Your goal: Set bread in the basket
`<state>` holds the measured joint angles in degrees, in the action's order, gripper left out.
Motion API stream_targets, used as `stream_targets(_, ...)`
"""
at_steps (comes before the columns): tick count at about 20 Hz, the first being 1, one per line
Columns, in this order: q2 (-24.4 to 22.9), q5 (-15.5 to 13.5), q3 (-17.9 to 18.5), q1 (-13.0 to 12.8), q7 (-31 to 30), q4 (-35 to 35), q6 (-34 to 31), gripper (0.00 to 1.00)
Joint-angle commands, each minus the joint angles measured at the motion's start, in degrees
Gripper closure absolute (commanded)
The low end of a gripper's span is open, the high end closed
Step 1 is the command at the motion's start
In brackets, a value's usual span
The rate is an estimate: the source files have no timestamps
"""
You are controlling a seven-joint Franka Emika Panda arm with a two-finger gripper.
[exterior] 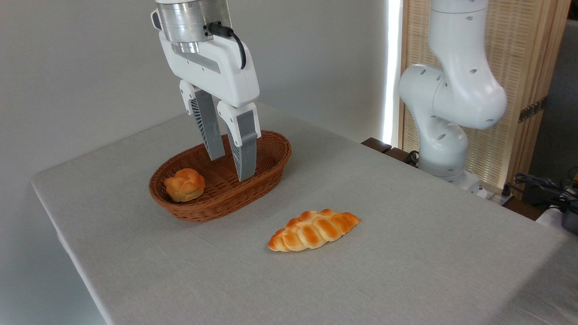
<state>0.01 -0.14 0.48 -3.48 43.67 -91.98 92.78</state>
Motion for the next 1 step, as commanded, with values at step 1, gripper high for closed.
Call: stream_targets(1,-0.27,-0.48,0.57,-0.03,-0.16,-0.22,0.91,0.00)
